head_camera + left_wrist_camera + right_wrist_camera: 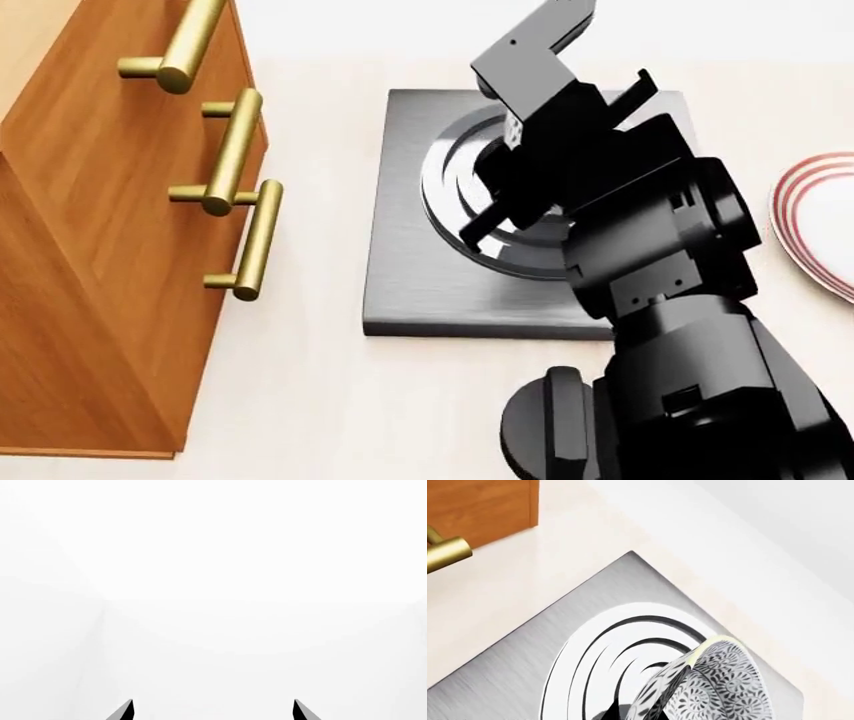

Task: Put the bowl on the stove.

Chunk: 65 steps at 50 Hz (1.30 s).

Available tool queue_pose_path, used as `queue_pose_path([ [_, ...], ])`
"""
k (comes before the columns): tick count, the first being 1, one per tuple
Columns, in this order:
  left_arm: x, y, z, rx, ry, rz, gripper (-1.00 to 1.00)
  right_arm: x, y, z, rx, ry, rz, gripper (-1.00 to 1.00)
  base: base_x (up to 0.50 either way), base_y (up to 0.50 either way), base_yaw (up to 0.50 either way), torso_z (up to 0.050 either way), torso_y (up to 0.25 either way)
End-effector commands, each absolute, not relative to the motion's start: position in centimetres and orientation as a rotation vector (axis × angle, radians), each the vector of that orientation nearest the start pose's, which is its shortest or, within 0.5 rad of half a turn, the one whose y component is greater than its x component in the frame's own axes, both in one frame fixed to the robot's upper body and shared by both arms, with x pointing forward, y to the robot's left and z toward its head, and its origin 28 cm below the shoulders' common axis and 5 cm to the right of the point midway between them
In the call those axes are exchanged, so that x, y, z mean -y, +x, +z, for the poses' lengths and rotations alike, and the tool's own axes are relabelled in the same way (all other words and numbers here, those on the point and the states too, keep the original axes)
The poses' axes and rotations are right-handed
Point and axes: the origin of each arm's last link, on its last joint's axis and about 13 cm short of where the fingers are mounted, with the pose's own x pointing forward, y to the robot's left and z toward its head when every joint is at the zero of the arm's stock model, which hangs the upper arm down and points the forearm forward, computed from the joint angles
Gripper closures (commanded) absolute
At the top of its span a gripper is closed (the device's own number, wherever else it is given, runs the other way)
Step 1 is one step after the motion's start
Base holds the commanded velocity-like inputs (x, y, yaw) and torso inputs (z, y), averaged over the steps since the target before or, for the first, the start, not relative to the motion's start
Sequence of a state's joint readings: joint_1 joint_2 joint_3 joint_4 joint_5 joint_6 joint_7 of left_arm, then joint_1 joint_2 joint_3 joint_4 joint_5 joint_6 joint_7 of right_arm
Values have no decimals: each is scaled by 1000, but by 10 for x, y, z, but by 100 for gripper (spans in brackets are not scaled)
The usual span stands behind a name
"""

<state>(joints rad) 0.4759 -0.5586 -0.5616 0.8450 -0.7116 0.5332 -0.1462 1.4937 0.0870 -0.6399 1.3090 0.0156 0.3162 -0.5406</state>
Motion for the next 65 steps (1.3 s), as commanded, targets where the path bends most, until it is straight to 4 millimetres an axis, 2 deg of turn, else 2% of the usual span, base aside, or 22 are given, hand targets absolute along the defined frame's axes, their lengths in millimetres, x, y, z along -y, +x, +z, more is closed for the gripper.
queue_pose_path([
  [1,-306,90,215,1030,28,9,-100,133,433,233,-386,-531,495,100,0,0,0,0,0],
  [9,-306,90,216,1042,24,-1,-100,131,433,233,-389,-529,500,100,0,0,0,0,-179],
  [34,-307,89,215,1047,0,-3,-100,124,432,227,-416,-509,528,100,0,0,0,0,0],
  [35,-307,89,215,1047,0,-2,-100,123,432,227,-419,-509,535,-100,0,0,0,0,0],
  [53,-307,89,215,1047,-3,-2,-100,121,432,227,-408,-422,602,-100,0,0,0,0,0],
  [65,-307,90,215,1047,-5,-1,-100,123,434,238,-351,-395,624,-100,0,0,0,0,0],
])
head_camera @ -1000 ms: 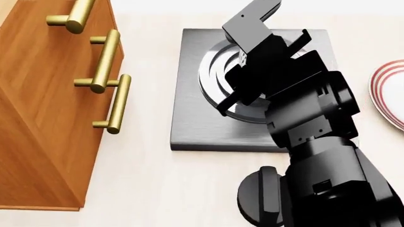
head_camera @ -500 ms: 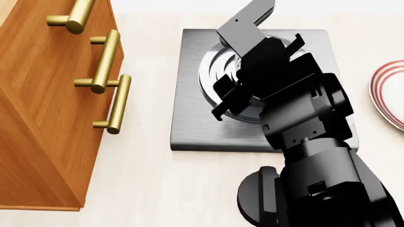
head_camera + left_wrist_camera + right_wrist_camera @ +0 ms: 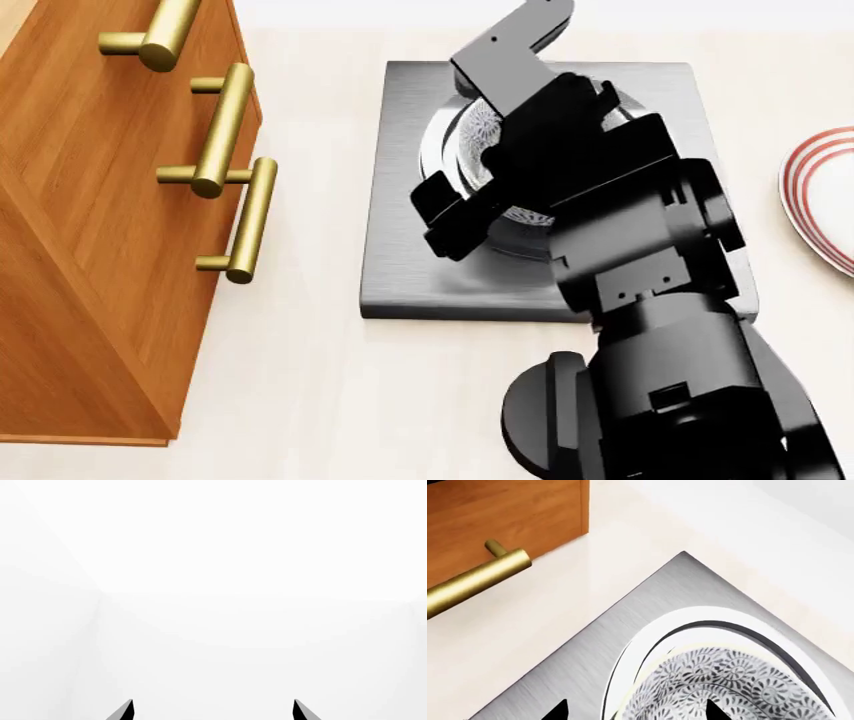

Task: Put the bowl on the stove.

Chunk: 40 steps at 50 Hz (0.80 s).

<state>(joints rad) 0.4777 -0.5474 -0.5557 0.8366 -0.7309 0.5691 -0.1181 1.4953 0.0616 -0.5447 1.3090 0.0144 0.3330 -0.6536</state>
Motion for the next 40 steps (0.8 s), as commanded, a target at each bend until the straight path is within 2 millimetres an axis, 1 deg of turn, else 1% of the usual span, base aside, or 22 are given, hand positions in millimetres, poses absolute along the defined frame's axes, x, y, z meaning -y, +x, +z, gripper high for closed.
queue_pose_path([
  [1,-307,90,215,1047,-5,0,-100,123,434,238,-350,-396,623,-100,0,0,0,0,0],
  [18,-307,90,214,1044,-2,3,-100,124,436,248,-298,-406,616,-100,0,0,0,0,0],
  [25,-307,90,214,1042,-2,3,-100,126,438,261,-220,-402,601,-100,0,0,0,0,0],
  [31,-307,90,214,1042,-2,3,-100,131,439,278,-110,-390,586,-100,0,0,0,0,0],
  [35,-307,90,214,1042,-3,3,-100,136,439,284,-76,-398,571,-100,0,0,0,0,0],
  [40,-307,90,214,1043,-5,2,-100,148,439,292,15,-358,517,-100,0,0,0,0,0],
])
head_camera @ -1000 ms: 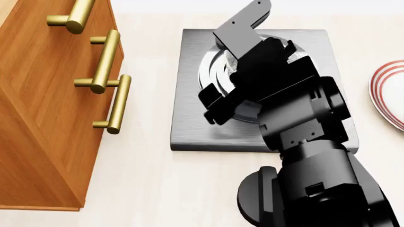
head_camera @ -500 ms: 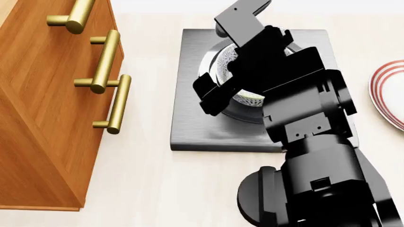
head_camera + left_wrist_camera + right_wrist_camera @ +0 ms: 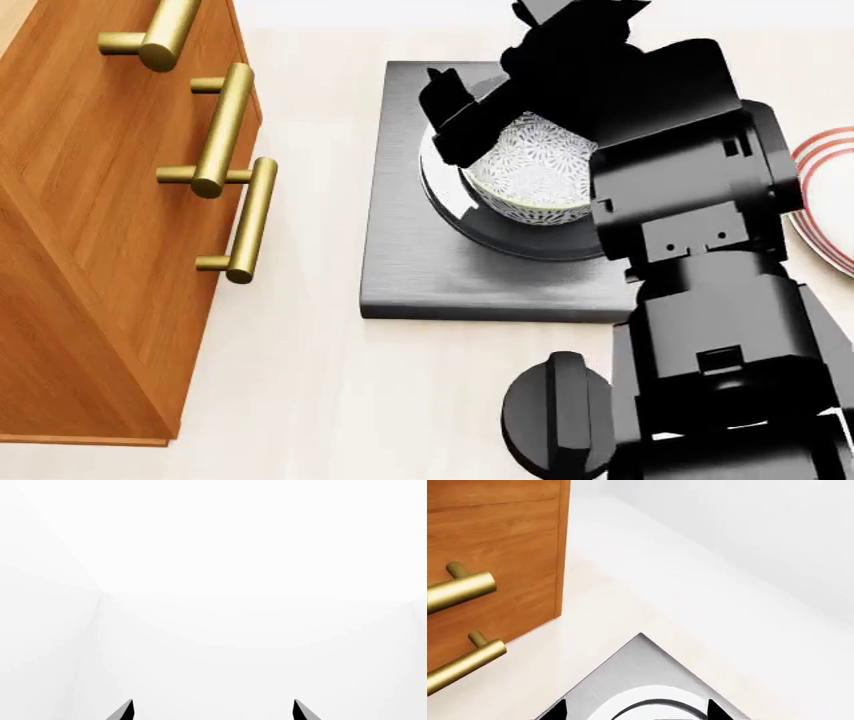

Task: Put the bowl on the stove.

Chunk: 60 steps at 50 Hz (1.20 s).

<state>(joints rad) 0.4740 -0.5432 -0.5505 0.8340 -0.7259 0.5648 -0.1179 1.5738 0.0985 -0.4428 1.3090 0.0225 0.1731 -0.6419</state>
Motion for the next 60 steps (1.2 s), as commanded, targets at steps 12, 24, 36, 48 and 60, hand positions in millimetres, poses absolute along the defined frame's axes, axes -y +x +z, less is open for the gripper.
queue_pose_path([
  [12,-307,89,214,1047,-6,-1,-100,176,390,278,160,-215,366,-100,0,0,0,0,0],
  [24,-307,88,215,1049,-7,0,-100,186,359,266,369,-35,318,-100,0,0,0,0,0],
  [36,-307,88,214,1049,-7,-1,-100,189,337,260,559,101,365,-100,0,0,0,0,0],
  [48,-307,88,215,1050,-6,-1,-100,192,322,251,688,153,389,-100,0,0,0,0,0],
  [60,-307,88,215,1052,-7,0,-100,197,311,246,776,203,373,-100,0,0,0,0,0],
])
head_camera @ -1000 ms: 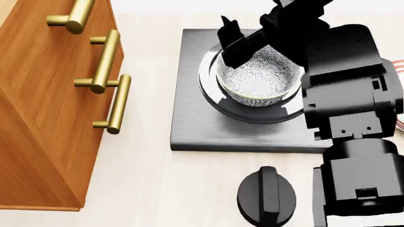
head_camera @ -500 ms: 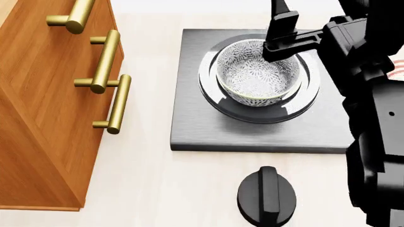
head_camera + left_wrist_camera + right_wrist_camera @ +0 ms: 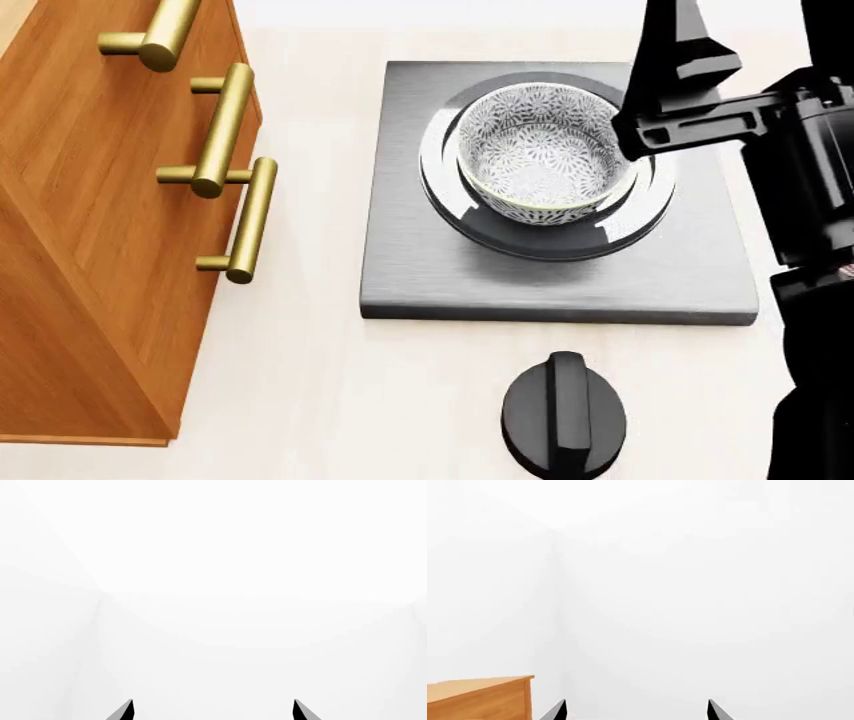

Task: Put the bowl on the stove.

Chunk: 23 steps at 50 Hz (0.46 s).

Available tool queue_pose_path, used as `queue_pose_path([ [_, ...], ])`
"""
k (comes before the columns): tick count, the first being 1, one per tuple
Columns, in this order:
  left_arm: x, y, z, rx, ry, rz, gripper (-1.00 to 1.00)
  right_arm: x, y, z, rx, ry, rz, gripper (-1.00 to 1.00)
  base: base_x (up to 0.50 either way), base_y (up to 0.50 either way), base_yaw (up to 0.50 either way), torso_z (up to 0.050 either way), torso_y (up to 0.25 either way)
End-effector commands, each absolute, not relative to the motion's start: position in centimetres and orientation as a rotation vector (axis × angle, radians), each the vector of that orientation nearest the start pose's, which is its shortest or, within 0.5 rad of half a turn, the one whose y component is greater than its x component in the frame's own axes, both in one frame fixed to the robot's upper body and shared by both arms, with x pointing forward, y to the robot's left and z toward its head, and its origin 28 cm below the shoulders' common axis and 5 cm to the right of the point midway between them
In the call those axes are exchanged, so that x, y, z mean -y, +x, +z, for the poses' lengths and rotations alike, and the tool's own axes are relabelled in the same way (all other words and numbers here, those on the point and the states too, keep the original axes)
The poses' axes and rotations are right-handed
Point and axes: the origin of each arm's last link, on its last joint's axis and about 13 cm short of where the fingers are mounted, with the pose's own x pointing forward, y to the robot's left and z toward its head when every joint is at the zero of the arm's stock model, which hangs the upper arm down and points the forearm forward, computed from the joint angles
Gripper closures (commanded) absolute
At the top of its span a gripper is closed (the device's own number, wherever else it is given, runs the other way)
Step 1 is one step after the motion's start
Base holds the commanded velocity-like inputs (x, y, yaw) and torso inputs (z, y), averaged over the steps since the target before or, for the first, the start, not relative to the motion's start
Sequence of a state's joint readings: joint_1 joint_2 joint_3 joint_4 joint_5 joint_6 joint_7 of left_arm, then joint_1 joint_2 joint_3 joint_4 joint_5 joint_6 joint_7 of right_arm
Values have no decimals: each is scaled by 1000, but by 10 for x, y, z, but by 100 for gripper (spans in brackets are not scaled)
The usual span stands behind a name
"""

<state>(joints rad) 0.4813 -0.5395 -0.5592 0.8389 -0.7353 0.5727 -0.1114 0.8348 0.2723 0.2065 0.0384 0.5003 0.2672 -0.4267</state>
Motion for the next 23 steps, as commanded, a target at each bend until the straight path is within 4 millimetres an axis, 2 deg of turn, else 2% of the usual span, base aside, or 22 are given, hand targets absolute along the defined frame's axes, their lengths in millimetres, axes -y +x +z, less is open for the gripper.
queue_pose_path([
  [1,-307,88,215,1051,-7,0,-100,197,310,246,783,208,373,-100,0,0,0,0,0],
  [23,-307,88,215,1050,-6,1,-100,205,291,242,946,302,352,-100,0,0,0,0,0],
])
